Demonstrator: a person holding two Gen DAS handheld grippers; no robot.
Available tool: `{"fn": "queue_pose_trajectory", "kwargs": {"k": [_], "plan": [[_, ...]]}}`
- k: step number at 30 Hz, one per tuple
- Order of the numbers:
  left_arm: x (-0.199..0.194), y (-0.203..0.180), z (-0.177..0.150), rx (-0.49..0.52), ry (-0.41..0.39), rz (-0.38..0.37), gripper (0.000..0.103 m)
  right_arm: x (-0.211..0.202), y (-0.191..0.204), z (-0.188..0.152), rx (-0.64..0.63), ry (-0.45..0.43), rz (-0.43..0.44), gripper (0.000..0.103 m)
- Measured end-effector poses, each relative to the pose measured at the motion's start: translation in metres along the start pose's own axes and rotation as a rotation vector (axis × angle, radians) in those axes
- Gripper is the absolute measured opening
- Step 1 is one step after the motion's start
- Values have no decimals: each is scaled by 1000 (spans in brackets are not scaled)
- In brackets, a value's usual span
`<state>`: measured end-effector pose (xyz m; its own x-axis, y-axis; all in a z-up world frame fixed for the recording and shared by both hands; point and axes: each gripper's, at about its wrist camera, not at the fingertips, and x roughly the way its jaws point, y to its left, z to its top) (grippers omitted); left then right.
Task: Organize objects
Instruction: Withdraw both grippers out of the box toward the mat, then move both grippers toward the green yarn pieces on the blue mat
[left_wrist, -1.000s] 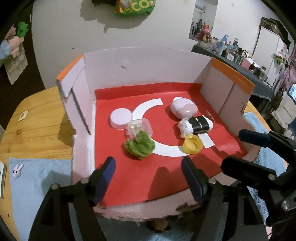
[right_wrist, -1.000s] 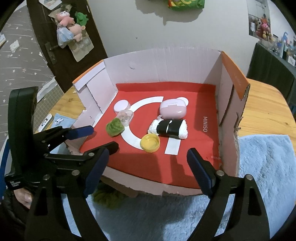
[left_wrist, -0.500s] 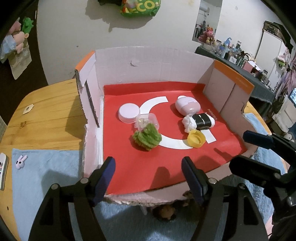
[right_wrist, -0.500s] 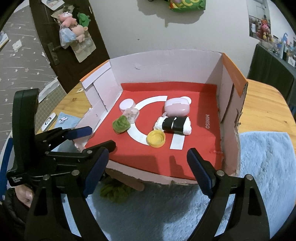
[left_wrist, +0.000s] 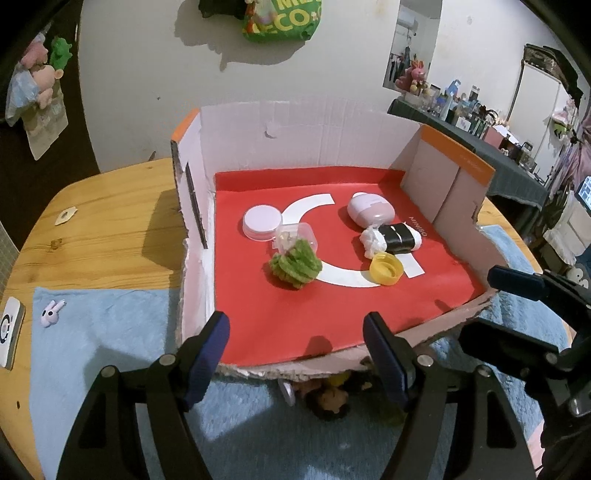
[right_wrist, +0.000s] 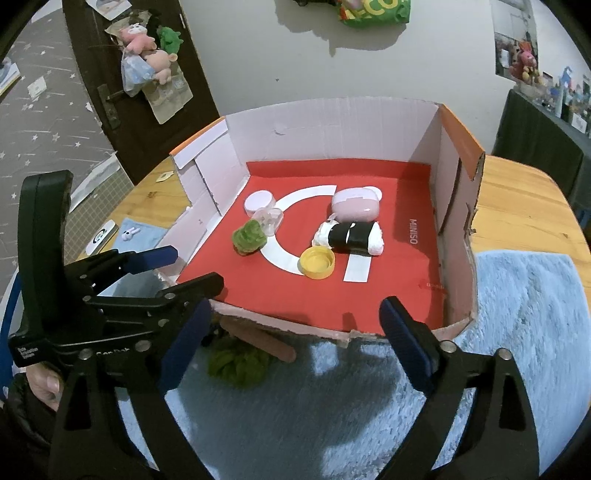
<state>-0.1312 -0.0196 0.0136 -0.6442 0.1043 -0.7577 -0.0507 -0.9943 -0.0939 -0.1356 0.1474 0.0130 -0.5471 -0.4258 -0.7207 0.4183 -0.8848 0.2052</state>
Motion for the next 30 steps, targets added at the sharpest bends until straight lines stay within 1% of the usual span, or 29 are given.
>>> {"fn": "queue_pose_trajectory", "kwargs": {"k": [9,14,16,19,30], "plan": [[-13,-2,-7,8,-24,11,77,-12,7,-7,-9,-19,-9,94],[-21,-3,-11,5,-43,1,83,-18,9,-11,-13,-29,-14,94],[-23,-3,-13,3,-42,-2,90,-20,10,-14,-14,-31,-18,95],[-23,-3,-19,1,-36,2,90,-22,10,-18,-9,-32,-20,97],[-28,-1,-31,-2,-32,4,90,-24,12,-29,-8,-26,-20,97]]}}
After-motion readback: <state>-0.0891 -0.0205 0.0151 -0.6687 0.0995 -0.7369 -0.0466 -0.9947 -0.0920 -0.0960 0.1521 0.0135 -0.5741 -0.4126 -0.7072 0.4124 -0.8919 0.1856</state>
